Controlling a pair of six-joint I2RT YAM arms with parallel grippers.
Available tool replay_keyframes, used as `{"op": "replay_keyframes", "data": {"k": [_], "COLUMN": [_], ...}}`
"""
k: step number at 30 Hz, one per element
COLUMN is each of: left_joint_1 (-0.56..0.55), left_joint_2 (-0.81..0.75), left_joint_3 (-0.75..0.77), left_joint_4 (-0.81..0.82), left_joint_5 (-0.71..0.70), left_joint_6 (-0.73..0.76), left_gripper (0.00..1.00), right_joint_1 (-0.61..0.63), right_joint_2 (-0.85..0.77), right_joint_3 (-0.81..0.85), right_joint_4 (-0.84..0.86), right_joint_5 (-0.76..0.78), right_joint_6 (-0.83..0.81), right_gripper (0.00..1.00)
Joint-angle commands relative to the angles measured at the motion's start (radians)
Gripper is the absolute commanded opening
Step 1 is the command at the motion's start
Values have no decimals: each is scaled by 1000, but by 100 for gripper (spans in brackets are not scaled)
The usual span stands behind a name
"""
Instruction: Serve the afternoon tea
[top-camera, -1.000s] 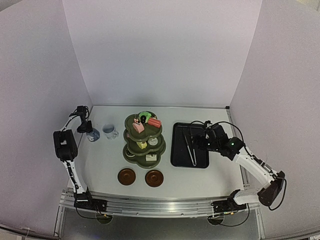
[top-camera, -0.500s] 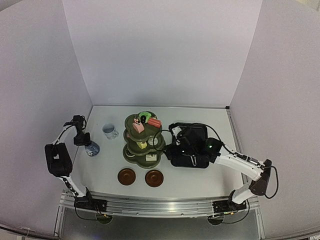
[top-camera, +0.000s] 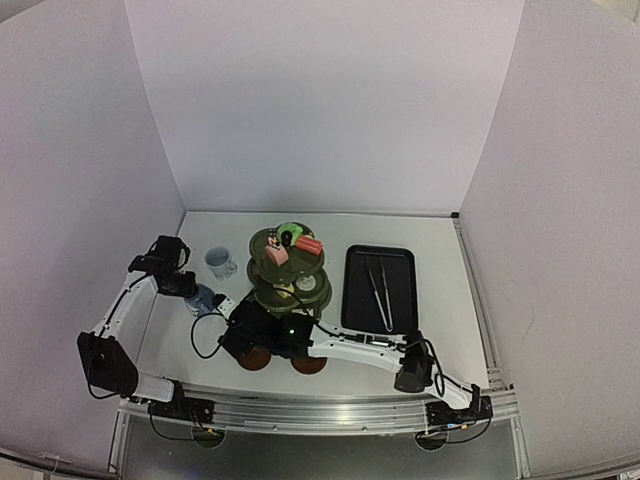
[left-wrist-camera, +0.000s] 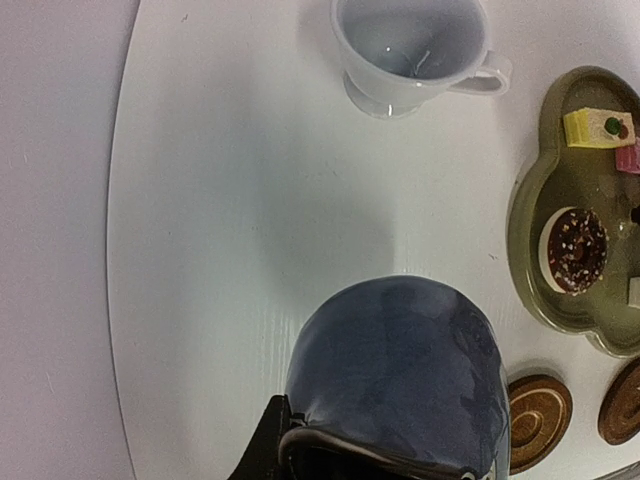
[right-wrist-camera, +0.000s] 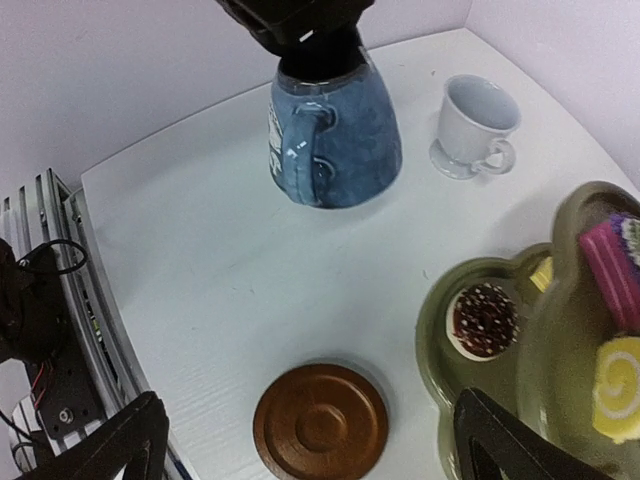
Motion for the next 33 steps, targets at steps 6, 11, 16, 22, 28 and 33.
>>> {"op": "replay_keyframes", "data": {"k": [6, 11, 16, 22, 28, 33], "left_joint_1": [-90, -154, -201, -220, -286, -294], "left_joint_2": [-121, -137, -150, -153, -175, -172], "left_joint_3": [-29, -37, -37, -43, -59, -60], "left_joint_4": [-94, -101, -92, -78, -72, -69], "left_joint_5": [41, 33, 1, -4, -15, -23], "left_joint_6": [-95, -133, -146, -148, -138, -135], "left_gripper": [0, 0, 0, 0, 0, 0], "right_joint_1": [5, 5, 5, 6, 5, 5], "right_joint_2": [176, 212, 239, 253, 262, 264], "right_joint_3": [146, 135, 143, 163, 169, 159], "right_joint_4": [250, 369, 386, 389, 393, 396], "right_joint_5": [46, 92, 108, 145, 167, 163], "right_joint_6": [-40, -96, -104, -155, -195, -212], "right_gripper": [95, 89, 81, 72, 64, 52]}}
